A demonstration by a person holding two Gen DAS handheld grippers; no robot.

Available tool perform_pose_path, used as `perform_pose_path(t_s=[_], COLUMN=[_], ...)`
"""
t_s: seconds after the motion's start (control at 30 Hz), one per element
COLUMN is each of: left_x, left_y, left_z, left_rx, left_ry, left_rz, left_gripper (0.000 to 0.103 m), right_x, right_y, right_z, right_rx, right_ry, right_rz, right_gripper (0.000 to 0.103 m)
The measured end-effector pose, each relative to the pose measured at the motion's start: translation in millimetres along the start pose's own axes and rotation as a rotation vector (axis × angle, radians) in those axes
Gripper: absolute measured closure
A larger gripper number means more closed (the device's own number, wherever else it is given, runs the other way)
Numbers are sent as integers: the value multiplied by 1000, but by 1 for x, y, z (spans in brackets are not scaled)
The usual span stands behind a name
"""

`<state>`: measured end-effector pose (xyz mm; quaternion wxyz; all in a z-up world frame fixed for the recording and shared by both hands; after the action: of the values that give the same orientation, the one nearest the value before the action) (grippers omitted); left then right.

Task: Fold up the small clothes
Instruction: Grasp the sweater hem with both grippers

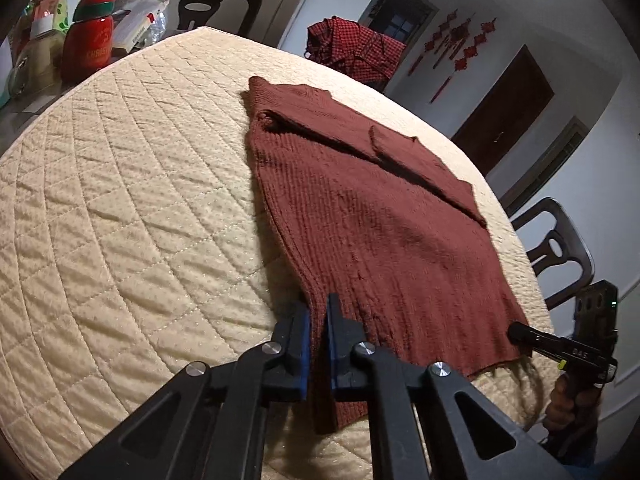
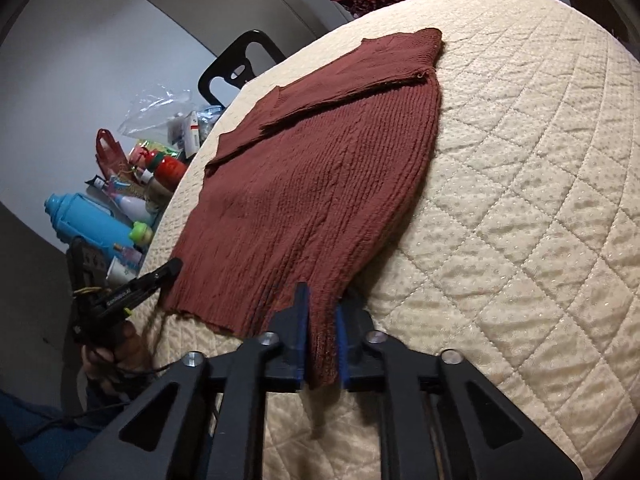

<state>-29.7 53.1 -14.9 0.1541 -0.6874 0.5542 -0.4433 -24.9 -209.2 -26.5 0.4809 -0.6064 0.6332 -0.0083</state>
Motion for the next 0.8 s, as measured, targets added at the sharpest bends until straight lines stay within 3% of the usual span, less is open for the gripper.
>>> perform_pose_path(t_s=[0.17, 0.37, 0.8], left_x=[0, -6, 4], left_y=[-17, -28, -59], left_z=[-31, -61, -42], left_rx=[90, 166, 222], left_ry=[82, 107, 148], left_rz=[-19, -46, -31], left_gripper=[95, 95, 95], right_x=[-3, -7, -8], right_y=[-3, -7, -39], right_z=[-30, -59, -47], right_rx=[71, 128, 195], right_ry=[-78, -130, -151], right_rz=[6, 8, -1], right_gripper=[95, 95, 95])
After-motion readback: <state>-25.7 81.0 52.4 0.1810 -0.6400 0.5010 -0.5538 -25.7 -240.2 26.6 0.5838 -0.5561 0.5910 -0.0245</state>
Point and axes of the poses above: each gripper's, at about its wrist camera, not at the fingertips, and z roughly the way its jaws point, x to its right, y to its underside, the point moved 1 cm from there along z, roughly the way its jaws point, and after that the axes turned 12 degrees about x, right-handed, at the moved point
